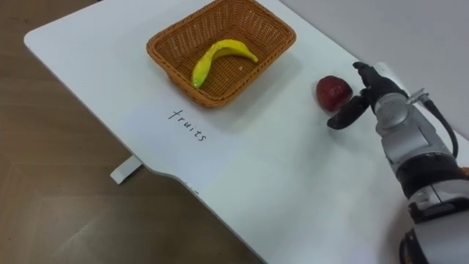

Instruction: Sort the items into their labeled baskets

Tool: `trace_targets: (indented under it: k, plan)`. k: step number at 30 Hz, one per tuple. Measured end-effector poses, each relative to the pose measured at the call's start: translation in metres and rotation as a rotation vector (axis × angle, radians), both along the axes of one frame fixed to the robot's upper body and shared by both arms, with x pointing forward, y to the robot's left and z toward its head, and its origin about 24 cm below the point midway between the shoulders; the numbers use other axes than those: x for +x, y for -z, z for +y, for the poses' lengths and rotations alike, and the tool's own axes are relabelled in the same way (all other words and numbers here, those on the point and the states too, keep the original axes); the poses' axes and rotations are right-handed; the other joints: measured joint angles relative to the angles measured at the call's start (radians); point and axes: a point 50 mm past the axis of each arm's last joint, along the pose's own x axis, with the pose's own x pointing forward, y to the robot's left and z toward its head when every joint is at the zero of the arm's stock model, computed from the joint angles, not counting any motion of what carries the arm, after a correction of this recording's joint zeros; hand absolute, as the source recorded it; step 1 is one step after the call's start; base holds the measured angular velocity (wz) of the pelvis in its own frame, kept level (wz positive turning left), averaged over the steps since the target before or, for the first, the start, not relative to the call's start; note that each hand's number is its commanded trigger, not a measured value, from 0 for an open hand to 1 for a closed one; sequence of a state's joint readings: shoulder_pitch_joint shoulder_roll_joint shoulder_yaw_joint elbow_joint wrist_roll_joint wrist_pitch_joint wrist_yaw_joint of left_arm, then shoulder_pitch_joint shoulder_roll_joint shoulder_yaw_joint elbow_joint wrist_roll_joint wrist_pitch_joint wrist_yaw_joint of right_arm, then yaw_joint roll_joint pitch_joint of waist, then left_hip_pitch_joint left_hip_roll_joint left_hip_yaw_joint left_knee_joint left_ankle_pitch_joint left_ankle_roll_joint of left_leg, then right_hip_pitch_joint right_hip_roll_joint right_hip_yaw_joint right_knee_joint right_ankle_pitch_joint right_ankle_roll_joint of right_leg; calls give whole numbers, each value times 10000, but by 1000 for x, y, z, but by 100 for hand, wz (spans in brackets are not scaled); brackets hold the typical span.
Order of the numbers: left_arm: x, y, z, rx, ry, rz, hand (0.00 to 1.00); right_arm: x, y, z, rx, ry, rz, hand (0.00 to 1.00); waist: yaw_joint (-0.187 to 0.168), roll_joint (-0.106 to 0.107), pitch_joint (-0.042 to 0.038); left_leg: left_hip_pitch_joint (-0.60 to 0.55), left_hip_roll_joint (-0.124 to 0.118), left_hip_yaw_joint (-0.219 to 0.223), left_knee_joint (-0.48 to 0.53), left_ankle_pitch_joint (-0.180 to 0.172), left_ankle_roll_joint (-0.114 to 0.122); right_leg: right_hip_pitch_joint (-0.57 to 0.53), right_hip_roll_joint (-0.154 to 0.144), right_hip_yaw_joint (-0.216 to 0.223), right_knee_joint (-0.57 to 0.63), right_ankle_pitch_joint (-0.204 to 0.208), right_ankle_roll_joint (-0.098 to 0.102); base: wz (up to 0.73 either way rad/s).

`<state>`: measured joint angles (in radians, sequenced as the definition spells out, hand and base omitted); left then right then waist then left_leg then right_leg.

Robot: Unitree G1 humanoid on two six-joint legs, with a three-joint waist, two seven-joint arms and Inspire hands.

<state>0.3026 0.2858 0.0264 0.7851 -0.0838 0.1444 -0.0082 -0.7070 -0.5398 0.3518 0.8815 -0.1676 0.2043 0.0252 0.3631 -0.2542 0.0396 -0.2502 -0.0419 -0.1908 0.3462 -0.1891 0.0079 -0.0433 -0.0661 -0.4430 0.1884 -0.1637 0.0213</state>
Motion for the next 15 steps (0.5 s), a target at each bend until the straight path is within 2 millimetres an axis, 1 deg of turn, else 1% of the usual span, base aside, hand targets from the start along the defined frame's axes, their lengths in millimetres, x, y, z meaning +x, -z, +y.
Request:
trace_targets:
  k: [7, 11, 15]
  plan:
    - [2, -1, 0, 30, 51, -216, 0, 3, -4, 10, -140, -583, -244, 0, 35, 2, 2, 9, -3, -9, -20, 1, 0, -6, -5, -11, -2, 0, 0, 0]
    - [2, 0, -1, -40, 132, -164, 0, 3, 2, 17, -451, -1003, 13, 0, 93, 20, 15, 14, -6, -14, -15, 1, 1, -3, -9, -27, -3, 0, 0, 0]
    - [2, 0, -2, -150, 113, -170, 0, 2, 4, 19, -527, -1117, 163, 0, 298, 27, 21, 7, -11, -39, -20, 1, 0, -3, -10, -51, -3, 0, 1, 1]
